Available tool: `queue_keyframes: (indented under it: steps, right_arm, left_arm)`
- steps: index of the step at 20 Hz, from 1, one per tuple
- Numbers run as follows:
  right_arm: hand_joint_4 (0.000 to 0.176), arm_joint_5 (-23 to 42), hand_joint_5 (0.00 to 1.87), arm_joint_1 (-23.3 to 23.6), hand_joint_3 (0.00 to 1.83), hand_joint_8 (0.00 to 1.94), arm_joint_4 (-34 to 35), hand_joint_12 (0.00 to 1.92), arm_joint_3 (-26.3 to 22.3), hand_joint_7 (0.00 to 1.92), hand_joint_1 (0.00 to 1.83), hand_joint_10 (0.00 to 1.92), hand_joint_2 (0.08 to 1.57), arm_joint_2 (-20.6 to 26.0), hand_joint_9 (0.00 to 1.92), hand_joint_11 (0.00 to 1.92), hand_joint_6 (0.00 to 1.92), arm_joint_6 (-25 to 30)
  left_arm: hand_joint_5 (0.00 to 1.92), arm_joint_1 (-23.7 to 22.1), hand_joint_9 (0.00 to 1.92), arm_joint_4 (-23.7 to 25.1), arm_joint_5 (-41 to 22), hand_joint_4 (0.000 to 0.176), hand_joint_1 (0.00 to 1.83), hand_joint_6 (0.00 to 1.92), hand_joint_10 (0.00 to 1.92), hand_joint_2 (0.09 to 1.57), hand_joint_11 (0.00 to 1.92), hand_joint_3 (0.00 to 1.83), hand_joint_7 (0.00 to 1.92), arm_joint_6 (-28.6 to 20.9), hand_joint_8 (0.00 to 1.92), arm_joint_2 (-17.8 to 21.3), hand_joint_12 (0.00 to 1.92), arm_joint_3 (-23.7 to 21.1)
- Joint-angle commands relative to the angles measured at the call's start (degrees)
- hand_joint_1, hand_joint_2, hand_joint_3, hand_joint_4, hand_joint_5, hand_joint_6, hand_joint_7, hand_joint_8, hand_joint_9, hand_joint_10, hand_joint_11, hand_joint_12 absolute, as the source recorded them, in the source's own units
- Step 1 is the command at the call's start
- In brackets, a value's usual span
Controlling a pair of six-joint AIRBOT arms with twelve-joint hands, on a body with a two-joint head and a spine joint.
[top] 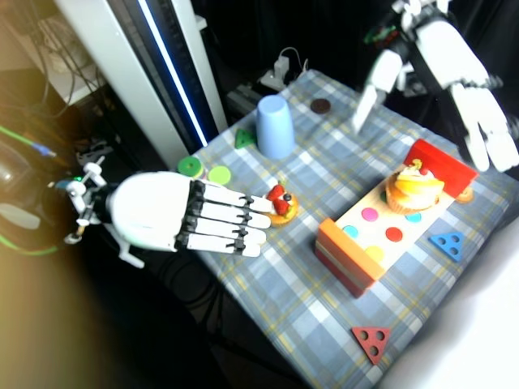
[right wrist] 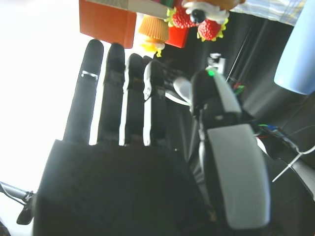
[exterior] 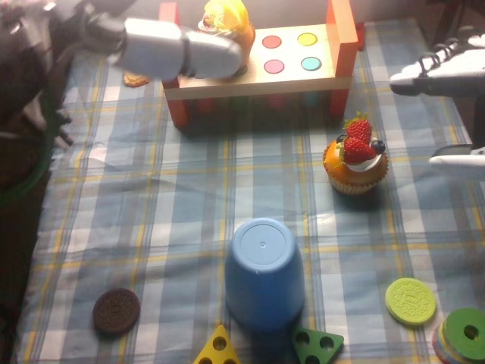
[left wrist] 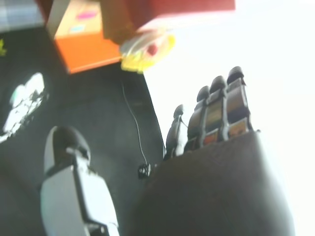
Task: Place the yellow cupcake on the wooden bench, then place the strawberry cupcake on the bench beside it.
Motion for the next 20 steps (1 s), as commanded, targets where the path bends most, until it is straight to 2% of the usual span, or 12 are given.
queue_keyframes:
  steps: [1,2,4,6,7,8,9,11,12,14,18,20]
  right_arm:
    - [0.0,7.1,0.46,1.09,0.0,0.01,0.6,0.69,0.25,0.5,0.68,0.01,1.05,-0.2,0.46,0.12,0.0,0.37]
    - [0.009,6.38,0.45,1.97,0.0,0.0,-0.04,0.73,0.5,0.5,0.69,0.0,1.03,-0.54,0.48,0.09,0.0,0.37]
    - [0.005,3.75,0.46,4.0,0.0,0.0,-1.74,0.73,1.29,0.49,0.75,0.0,0.99,-1.49,0.51,0.19,0.0,0.49]
    - [0.044,1.84,0.48,5.1,0.0,0.01,-3.23,0.75,2.13,0.52,0.78,0.01,0.96,-2.44,0.54,0.24,0.0,1.39]
    - [0.091,0.74,0.45,5.87,0.0,0.0,-4.14,0.89,2.54,0.51,0.86,0.0,0.97,-2.99,0.52,0.15,0.0,1.91]
    - [0.105,-0.5,0.44,6.38,0.0,0.0,-4.77,1.0,3.02,0.52,0.89,0.0,0.96,-3.6,0.53,0.12,0.0,2.07]
    - [0.085,-1.38,0.45,6.8,0.0,0.0,-5.16,1.03,3.46,0.51,0.89,0.01,0.97,-4.11,0.54,0.14,0.0,2.08]
    - [0.085,-3.46,0.43,8.13,0.0,0.0,-6.2,1.18,4.33,0.48,0.93,0.01,0.98,-5.08,0.5,0.04,0.01,2.08]
    - [0.074,-4.48,0.45,8.86,0.0,0.0,-6.68,1.07,4.87,0.5,0.95,0.01,0.96,-5.71,0.52,0.09,0.0,2.08]
    - [0.079,-7.42,0.46,10.6,0.0,0.0,-8.23,0.91,6.24,0.5,1.0,0.0,0.93,-7.38,0.52,0.14,0.0,2.08]
    - [0.026,-12.27,0.54,12.22,0.0,0.0,-10.54,0.98,7.89,0.62,1.02,0.01,0.9,-9.36,0.68,0.29,0.0,2.08]
    - [0.033,-13.7,0.53,12.72,0.01,0.01,-10.97,0.99,8.75,0.64,0.99,0.02,0.92,-10.47,0.72,0.3,0.0,2.08]
  left_arm:
    - [0.0,0.89,0.0,3.19,-13.71,0.176,0.95,0.0,0.0,0.76,0.0,0.0,0.0,-2.71,0.0,1.93,0.0,-1.79]
    - [0.0,2.9,0.0,4.74,-16.83,0.176,0.91,0.0,0.0,0.77,0.0,0.0,0.0,-5.2,0.0,4.11,0.0,-4.1]
    - [0.0,7.78,0.0,7.65,-22.82,0.176,0.88,0.0,0.0,0.78,0.0,0.0,0.0,-11.83,0.0,8.11,0.0,-7.76]
    - [0.0,11.4,0.0,8.83,-26.16,0.176,0.66,0.0,0.0,0.78,0.0,0.0,0.0,-14.96,0.0,10.57,0.0,-10.17]
    - [0.0,12.74,0.0,9.19,-27.37,0.176,0.67,0.0,0.0,0.76,0.0,0.0,0.0,-15.05,0.0,11.52,0.0,-11.39]
    - [0.0,14.27,0.0,9.39,-28.79,0.176,0.7,0.0,0.0,0.75,0.0,0.0,0.0,-15.05,0.0,12.38,0.0,-12.62]
    - [0.0,15.33,0.0,9.39,-29.84,0.176,0.68,0.0,0.0,0.75,0.0,0.0,0.0,-15.05,0.0,12.73,0.0,-13.3]
    - [0.0,16.18,0.0,9.22,-30.83,0.176,0.65,0.0,0.0,0.75,0.0,0.0,0.0,-15.12,0.0,12.81,0.0,-13.85]
    - [0.0,16.44,0.0,9.11,-31.06,0.176,0.64,0.0,0.0,0.75,0.0,0.0,0.0,-15.15,0.0,12.77,0.0,-13.98]
    - [0.0,17.31,0.0,9.01,-31.19,0.176,0.62,0.0,0.0,0.75,0.0,0.0,0.0,-15.15,0.0,12.81,0.0,-14.44]
    - [0.0,17.89,0.0,8.84,-31.44,0.176,0.71,0.0,0.0,0.75,0.0,0.0,0.0,-15.58,0.0,13.0,0.0,-14.73]
    - [0.0,18.1,0.0,8.63,-31.68,0.176,0.72,0.0,0.0,0.75,0.0,0.0,0.0,-15.89,0.0,13.04,0.0,-14.73]
